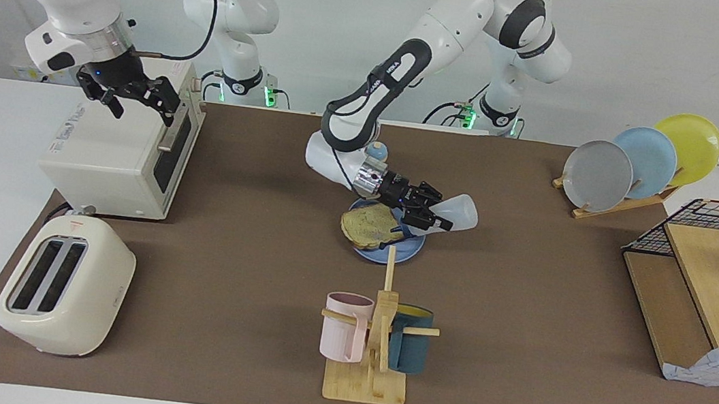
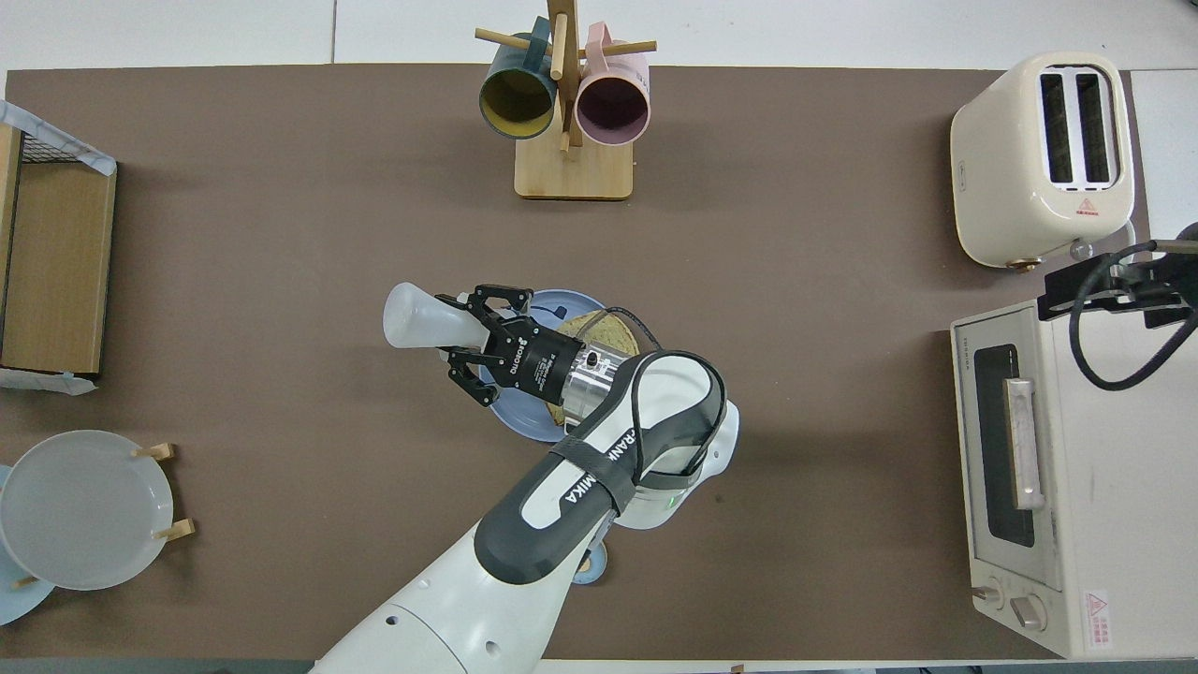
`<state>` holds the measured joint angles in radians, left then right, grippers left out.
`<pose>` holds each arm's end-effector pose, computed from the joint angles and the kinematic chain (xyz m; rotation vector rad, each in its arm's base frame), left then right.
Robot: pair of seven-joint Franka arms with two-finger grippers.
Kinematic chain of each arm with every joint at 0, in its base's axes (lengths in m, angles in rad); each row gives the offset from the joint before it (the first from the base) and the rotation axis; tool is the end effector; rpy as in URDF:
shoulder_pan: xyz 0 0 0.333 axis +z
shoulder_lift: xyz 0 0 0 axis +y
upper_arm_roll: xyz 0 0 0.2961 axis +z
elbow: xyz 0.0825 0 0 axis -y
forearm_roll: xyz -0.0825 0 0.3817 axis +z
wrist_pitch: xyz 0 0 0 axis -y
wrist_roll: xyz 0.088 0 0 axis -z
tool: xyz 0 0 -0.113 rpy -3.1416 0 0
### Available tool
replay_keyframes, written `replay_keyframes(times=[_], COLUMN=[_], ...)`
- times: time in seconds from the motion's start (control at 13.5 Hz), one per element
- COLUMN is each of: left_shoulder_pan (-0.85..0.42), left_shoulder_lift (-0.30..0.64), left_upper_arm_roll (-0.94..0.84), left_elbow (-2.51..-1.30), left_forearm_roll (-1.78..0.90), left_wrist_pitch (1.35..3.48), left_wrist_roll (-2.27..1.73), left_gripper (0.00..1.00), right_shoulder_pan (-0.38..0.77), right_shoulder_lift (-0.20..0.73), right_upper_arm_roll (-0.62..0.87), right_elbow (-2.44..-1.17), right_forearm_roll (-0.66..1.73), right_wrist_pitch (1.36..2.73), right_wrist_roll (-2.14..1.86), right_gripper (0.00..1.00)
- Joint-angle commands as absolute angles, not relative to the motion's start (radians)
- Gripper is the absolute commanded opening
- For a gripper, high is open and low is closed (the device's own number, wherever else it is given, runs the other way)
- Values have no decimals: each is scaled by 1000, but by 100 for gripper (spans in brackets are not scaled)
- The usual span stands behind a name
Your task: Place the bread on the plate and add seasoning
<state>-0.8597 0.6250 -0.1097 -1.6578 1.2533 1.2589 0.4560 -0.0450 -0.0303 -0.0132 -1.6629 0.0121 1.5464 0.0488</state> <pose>0.4462 -0.4097 0.2677 -1.0767 1.2962 0.5618 0.5367 -0.0300 0.5701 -3.1213 0.1675 0.1347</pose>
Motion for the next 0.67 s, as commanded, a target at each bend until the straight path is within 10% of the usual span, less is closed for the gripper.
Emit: replay_keyframes(times=[0.0, 0.59], left_shoulder_pan=[-923, -826], left_shoulder_lift=[600, 598], left_upper_arm_roll=[-100, -86], left_elbow=[-1672, -1710], left_forearm_roll=[1281, 1345], left_wrist_pitch=[1247, 1322], left_wrist_roll=[479, 479], left_gripper=[0, 0], right_shoulder_pan=[-48, -41], right_shoulder_lift=[-48, -43], right_upper_arm_roll=[-29, -71], right_elbow=[-1692, -1654], right_forearm_roll=[14, 12], right_wrist_pitch=[1568, 1546], right_wrist_roll=[23, -3], right_gripper=[100, 100])
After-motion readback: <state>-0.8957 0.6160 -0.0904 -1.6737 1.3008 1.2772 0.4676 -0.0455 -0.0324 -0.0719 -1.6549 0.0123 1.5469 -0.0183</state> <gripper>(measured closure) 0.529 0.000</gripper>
